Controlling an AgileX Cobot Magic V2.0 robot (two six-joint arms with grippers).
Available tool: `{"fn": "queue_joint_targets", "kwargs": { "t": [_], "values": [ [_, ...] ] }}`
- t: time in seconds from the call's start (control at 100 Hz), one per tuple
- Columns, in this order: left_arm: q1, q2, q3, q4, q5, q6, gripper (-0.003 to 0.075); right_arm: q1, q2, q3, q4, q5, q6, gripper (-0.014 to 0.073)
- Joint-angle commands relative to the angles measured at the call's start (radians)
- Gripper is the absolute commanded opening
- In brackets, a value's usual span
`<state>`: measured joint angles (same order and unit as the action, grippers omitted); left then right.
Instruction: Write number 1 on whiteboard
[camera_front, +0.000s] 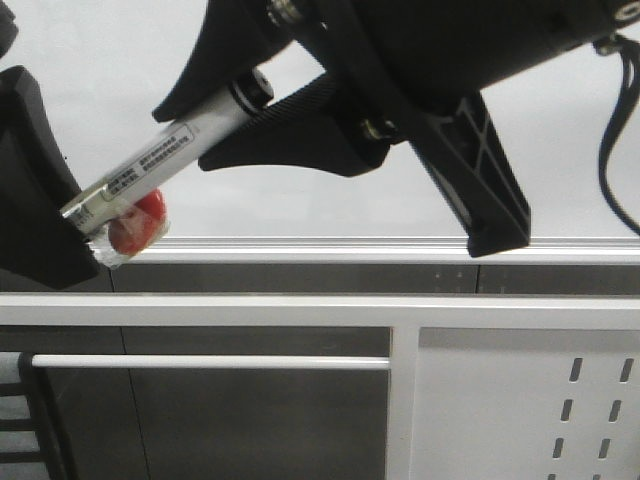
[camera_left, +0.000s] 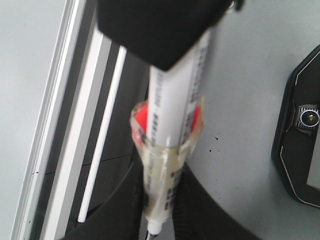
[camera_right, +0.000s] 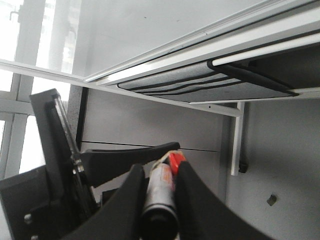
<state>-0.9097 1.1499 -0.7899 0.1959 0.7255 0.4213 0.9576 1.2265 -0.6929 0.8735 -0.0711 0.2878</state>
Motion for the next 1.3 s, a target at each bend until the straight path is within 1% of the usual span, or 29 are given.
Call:
{"fn": "queue_joint_targets", "kwargs": {
  "t": [0.0, 0.06, 0.1, 0.23, 0.27, 0.32, 0.35, 0.37, 0.42, 0.47, 0.49, 0.54, 0.76, 0.84, 0.93, 1.05, 1.15, 1.29],
  "values": [
    [-0.008, -0.017, -0.034, -0.005, -0.044, -0.002, -0.0018, -0.003, -0.019, -0.035, -0.007, -0.055, -0.003, -0.0003],
    [-0.008, -0.017, -0.034, -0.005, -0.044, -0.002, -0.0018, -0.003, -0.019, -0.035, -0.007, -0.055, -0.003, -0.0056],
    [-0.008, -0.017, -0.034, -0.005, -0.044, -0.002, -0.0018, -0.003, -0.019, -0.035, -0.007, -0.055, -0.003, -0.0076],
    [-0.008, -0.017, -0.034, -0.007, -0.047, -0.004, -0.0014, -0.003, -0.019, -0.035, -0.007, -0.055, -0.003, -0.0077],
    [-0.008, -0.017, -0.034, -0.012, -0.055, -0.007, 0.0006, -0.003, -0.019, -0.035, -0.007, -0.055, -0.003, -0.0077],
    [-0.008, -0.02, -0.034, -0.022, -0.067, -0.007, 0.0067, -0.003, -0.019, -0.035, -0.009, -0.055, -0.003, -0.0077],
    [-0.008, -0.022, -0.034, -0.024, -0.072, -0.007, 0.0133, -0.003, -0.019, -0.035, -0.016, -0.055, -0.003, -0.0077],
    [-0.008, -0.023, -0.034, -0.024, -0.077, -0.009, 0.0163, -0.003, -0.019, -0.035, -0.021, -0.055, -0.003, -0.0077],
    [-0.008, -0.031, -0.034, -0.024, -0.089, -0.009, 0.0293, -0.003, -0.019, -0.035, -0.029, -0.055, -0.003, -0.0077],
    [-0.008, -0.036, -0.034, -0.024, -0.099, -0.009, 0.0384, -0.003, -0.019, -0.035, -0.034, -0.052, -0.003, -0.0077],
    [-0.008, -0.04, -0.034, -0.024, -0.099, -0.009, 0.0409, -0.003, -0.019, -0.035, -0.034, -0.052, -0.003, -0.0077],
    [-0.008, -0.046, -0.034, -0.024, -0.099, -0.009, 0.0436, -0.003, -0.019, -0.035, -0.042, -0.05, -0.003, -0.0077],
    [-0.008, -0.113, -0.034, -0.024, -0.084, -0.009, 0.04, -0.006, -0.019, -0.035, -0.118, -0.056, -0.005, -0.0069],
    [-0.008, -0.156, -0.034, -0.024, -0.059, -0.009, 0.0382, -0.023, -0.019, -0.035, -0.153, -0.052, -0.032, -0.007],
    [-0.008, -0.204, -0.034, -0.024, -0.019, -0.009, 0.0348, -0.044, -0.021, -0.035, -0.176, -0.052, -0.106, -0.007],
    [-0.008, -0.289, -0.032, -0.024, 0.002, -0.047, 0.026, -0.06, -0.043, -0.035, -0.251, -0.056, -0.237, -0.0069],
    [-0.008, -0.371, -0.014, -0.024, -0.036, -0.113, 0.019, -0.06, -0.077, -0.035, -0.33, -0.056, -0.351, -0.007],
    [-0.008, -0.491, 0.031, -0.008, -0.126, -0.201, 0.0134, -0.058, -0.142, -0.035, -0.451, -0.048, -0.474, -0.0069]
  ]
}}
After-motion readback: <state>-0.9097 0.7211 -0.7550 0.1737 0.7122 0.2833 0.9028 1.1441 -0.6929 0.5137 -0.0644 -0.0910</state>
